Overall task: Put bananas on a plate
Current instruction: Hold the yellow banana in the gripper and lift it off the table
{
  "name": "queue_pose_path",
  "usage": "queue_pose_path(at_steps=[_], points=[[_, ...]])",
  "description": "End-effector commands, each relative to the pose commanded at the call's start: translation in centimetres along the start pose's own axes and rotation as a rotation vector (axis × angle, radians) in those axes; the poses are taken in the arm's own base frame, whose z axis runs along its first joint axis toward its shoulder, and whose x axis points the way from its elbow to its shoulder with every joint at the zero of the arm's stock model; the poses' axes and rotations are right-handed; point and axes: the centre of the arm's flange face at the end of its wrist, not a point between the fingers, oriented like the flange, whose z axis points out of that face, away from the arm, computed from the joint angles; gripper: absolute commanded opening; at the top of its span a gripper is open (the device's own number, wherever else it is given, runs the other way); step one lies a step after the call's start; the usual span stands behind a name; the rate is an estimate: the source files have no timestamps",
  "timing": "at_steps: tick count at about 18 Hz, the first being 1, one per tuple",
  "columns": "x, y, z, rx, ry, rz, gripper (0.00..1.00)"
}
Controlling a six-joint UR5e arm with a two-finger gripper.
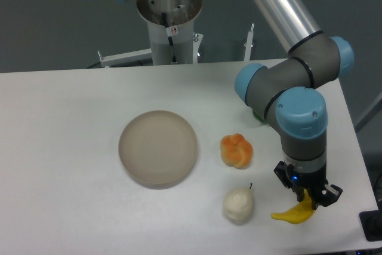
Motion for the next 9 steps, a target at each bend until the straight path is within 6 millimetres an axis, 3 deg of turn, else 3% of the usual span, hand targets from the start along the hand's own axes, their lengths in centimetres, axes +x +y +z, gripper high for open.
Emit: queue_pose_path(at_steps=[9], points=[[1.6,0.6,-2.0,-0.002,0.015,-0.003,0.33]])
